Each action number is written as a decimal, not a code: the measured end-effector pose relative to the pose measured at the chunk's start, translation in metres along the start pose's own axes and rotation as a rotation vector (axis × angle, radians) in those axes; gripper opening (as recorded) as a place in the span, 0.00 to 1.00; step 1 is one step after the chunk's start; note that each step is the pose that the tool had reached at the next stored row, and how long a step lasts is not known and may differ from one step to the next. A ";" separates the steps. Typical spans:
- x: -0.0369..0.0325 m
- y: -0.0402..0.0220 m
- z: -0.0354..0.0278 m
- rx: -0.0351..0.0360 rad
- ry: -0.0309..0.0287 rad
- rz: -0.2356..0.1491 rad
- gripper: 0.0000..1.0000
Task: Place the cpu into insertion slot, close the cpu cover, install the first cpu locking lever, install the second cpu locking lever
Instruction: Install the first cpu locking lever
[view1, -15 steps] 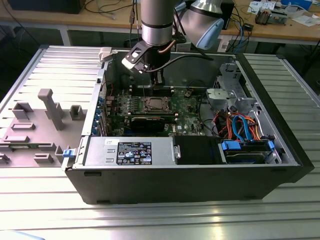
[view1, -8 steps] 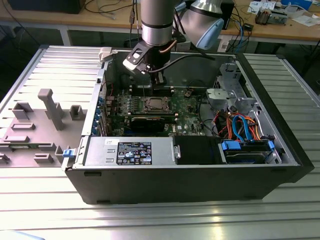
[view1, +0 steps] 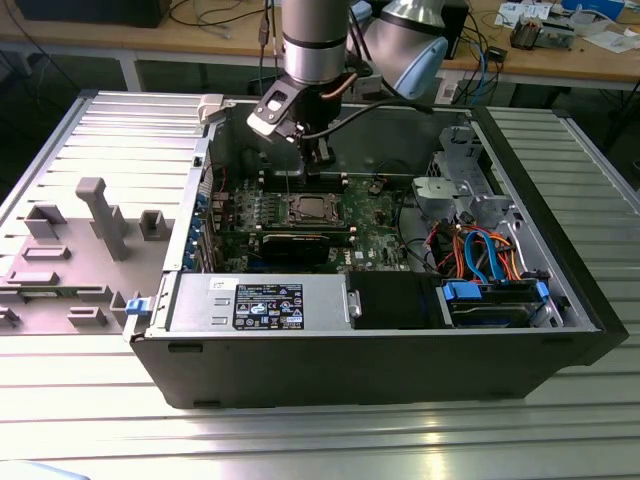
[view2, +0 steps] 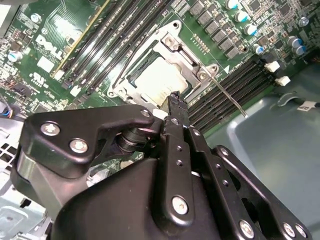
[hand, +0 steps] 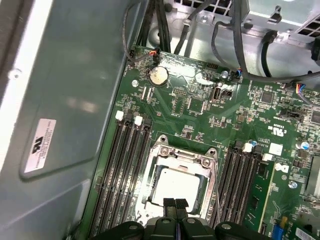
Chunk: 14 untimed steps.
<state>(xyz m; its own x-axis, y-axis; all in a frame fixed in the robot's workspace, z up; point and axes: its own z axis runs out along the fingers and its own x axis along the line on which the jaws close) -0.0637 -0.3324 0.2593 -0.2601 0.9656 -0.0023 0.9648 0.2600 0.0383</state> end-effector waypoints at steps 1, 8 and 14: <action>0.0000 0.0001 -0.0019 -0.0001 0.0001 0.000 0.11; 0.0000 0.0005 -0.0118 -0.0003 0.0007 -0.013 0.11; 0.0000 0.0005 -0.0119 -0.0003 0.0042 -0.108 0.11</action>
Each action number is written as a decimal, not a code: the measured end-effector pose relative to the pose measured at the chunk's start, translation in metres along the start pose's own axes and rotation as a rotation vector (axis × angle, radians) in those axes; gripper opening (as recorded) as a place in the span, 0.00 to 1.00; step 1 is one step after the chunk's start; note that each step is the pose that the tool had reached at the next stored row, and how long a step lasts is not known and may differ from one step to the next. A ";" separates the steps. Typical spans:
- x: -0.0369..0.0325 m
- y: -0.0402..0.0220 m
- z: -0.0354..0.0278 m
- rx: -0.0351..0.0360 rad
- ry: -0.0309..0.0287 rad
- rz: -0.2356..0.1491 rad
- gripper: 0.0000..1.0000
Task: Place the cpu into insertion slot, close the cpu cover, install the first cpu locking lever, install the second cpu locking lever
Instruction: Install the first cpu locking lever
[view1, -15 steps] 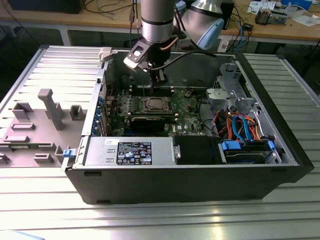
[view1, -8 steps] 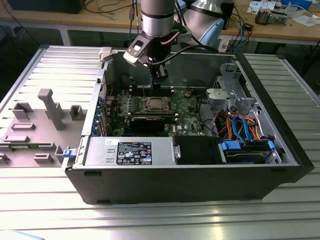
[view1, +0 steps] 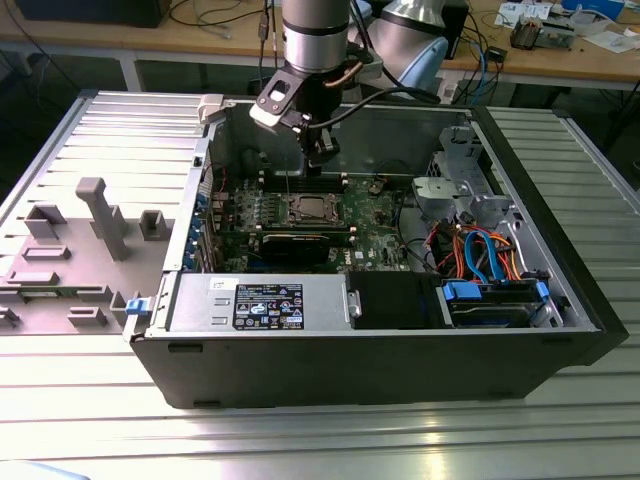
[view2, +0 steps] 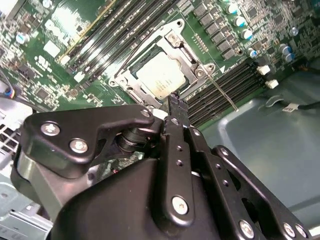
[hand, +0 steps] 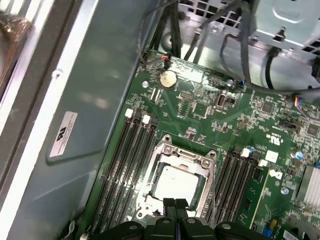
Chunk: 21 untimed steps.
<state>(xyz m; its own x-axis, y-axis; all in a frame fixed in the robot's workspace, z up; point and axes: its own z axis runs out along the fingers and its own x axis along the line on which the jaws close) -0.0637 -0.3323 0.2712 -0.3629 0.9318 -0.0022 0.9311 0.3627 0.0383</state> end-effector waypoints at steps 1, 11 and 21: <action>0.0000 0.0000 0.0000 -0.0001 0.0005 -0.013 0.11; 0.0000 0.0000 0.0000 -0.0005 0.0082 -0.214 0.11; 0.0000 0.0000 0.0000 -0.0008 0.0131 -0.342 0.11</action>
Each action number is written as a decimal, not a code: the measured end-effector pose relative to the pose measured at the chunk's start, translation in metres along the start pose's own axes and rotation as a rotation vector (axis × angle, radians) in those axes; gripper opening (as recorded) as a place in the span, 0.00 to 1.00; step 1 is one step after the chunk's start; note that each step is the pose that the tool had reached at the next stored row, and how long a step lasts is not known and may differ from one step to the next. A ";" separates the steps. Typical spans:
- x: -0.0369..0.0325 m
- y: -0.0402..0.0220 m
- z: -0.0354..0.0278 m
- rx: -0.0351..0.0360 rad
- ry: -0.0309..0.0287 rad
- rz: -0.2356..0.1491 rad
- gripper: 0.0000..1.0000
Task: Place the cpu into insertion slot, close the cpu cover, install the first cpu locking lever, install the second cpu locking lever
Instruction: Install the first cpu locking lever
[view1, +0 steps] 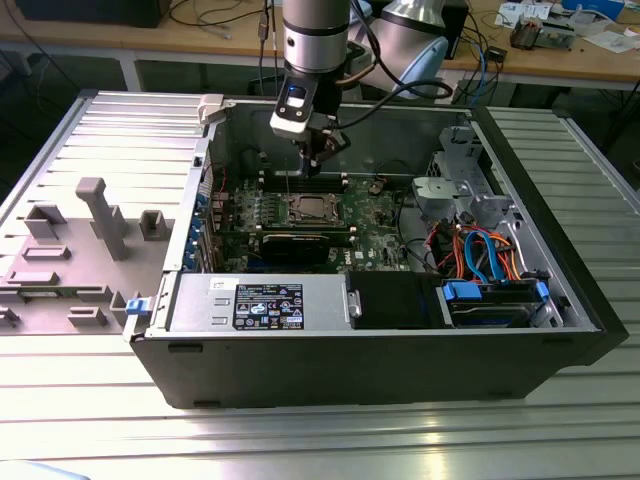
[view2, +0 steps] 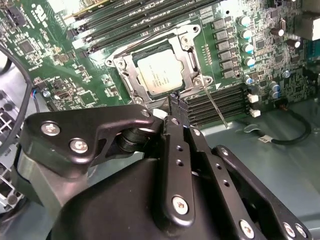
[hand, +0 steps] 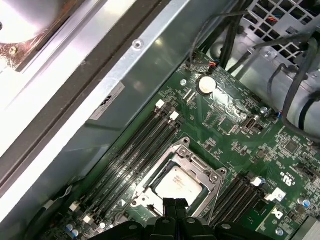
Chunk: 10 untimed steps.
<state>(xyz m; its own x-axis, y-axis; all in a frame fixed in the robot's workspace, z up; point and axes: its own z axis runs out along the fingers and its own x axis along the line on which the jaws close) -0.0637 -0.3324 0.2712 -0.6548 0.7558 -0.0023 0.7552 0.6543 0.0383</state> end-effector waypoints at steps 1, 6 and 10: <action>0.0000 0.0000 0.0000 -0.0001 0.0007 -0.018 0.11; 0.0000 0.0000 0.0000 -0.0002 0.0026 -0.066 0.11; 0.0000 0.0000 0.0000 -0.0002 0.0027 -0.070 0.11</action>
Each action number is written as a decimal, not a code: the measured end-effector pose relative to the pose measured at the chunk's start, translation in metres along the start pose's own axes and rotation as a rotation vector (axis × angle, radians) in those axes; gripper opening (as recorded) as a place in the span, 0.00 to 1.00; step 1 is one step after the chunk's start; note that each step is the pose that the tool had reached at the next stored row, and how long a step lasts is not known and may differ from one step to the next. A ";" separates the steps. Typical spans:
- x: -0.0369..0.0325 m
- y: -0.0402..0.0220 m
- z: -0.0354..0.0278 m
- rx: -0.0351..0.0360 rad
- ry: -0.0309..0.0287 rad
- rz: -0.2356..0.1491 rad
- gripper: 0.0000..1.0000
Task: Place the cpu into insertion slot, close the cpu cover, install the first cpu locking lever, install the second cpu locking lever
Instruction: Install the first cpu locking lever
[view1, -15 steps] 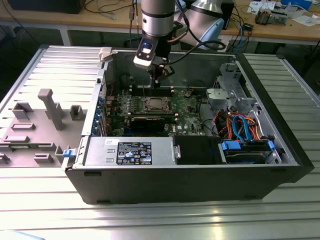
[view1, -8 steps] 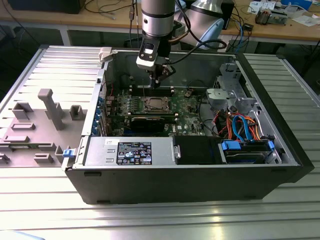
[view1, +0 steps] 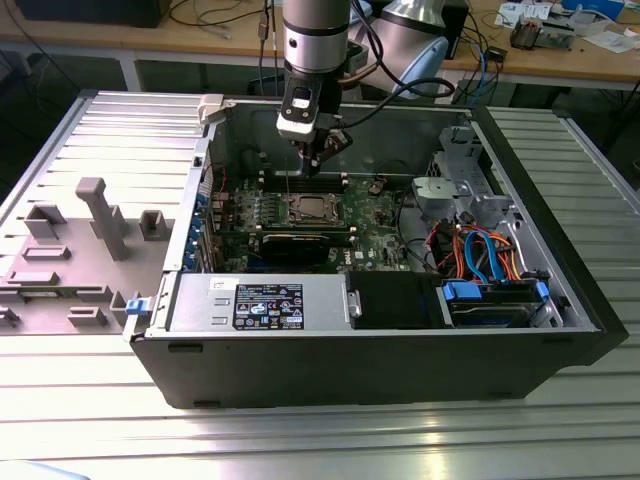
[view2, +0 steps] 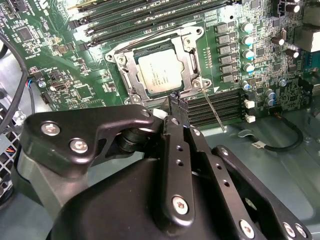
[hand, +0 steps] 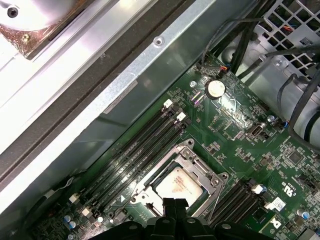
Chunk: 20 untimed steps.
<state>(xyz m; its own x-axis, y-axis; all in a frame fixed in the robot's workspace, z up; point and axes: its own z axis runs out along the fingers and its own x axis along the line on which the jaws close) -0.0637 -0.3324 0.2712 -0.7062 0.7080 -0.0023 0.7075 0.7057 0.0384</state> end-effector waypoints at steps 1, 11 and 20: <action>0.0000 0.0000 0.0000 0.0000 0.0001 0.000 0.11; 0.0000 0.0000 0.0000 0.0000 0.0000 0.000 0.11; 0.0000 0.0000 0.0001 -0.0007 0.0063 -0.153 0.11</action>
<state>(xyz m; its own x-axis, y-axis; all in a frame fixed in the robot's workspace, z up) -0.0637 -0.3323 0.2711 -0.8059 0.5921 -0.0019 0.5915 0.8053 0.0387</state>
